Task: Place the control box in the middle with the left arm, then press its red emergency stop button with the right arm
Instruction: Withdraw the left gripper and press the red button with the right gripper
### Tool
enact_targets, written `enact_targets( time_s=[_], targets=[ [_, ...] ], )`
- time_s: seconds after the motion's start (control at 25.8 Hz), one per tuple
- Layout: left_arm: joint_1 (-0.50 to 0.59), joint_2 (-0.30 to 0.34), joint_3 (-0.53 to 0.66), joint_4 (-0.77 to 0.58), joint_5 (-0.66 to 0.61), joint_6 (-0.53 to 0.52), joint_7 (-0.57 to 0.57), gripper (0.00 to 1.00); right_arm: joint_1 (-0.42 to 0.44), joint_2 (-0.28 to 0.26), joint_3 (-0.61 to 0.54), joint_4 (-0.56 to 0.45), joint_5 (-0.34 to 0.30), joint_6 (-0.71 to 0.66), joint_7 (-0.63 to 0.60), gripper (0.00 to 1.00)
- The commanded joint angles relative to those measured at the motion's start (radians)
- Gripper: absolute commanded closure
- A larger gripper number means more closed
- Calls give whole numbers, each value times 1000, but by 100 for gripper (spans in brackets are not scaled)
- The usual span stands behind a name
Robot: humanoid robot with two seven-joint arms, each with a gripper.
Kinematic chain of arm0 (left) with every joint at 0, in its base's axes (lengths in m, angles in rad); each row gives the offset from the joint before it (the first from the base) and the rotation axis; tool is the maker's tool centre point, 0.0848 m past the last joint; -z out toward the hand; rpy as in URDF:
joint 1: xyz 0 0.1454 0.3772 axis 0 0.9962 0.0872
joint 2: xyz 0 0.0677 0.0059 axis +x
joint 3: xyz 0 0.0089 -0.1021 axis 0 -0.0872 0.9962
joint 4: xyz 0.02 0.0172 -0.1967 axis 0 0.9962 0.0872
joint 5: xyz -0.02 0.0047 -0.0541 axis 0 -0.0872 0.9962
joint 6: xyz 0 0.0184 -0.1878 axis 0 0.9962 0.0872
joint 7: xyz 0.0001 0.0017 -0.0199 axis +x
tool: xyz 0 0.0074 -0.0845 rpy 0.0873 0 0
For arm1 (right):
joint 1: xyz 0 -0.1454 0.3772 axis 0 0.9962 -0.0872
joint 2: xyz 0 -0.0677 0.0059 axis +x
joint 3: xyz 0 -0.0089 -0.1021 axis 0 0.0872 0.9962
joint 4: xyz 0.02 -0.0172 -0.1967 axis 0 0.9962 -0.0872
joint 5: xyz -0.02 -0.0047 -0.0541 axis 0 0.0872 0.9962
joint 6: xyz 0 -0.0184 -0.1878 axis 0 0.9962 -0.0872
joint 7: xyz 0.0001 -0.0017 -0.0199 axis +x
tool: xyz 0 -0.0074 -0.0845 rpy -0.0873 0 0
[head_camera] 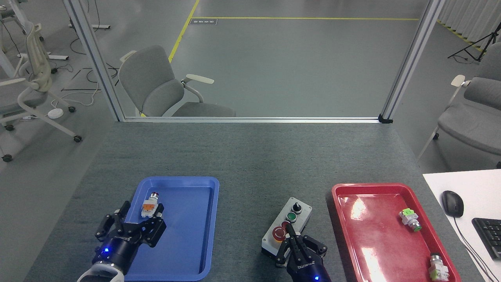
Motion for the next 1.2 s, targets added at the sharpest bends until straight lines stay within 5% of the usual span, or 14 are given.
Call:
enact_targets(
  time_s=[0.0,0.54,1.01,1.09,1.16],
  targets=[
    [-6,-2,77,1,13,6,5,1,-22,0,19,52,1,21,4,100],
    [-12,10,127,27,52,19,5,2,-24,5,28,103,-2,21,0,100],
    [-6,13,131,76,-21,62,5,1,-15,-7,-16,-18,-11,20,-44,100],
    [-1,0,131,73,-20,66,5,1,-4,-12,-47,-32,-13,20,-69,87],
    [0,0,129,74,-20,65,5,1,5,-27,-73,-38,-19,21,-101,45]
  ],
)
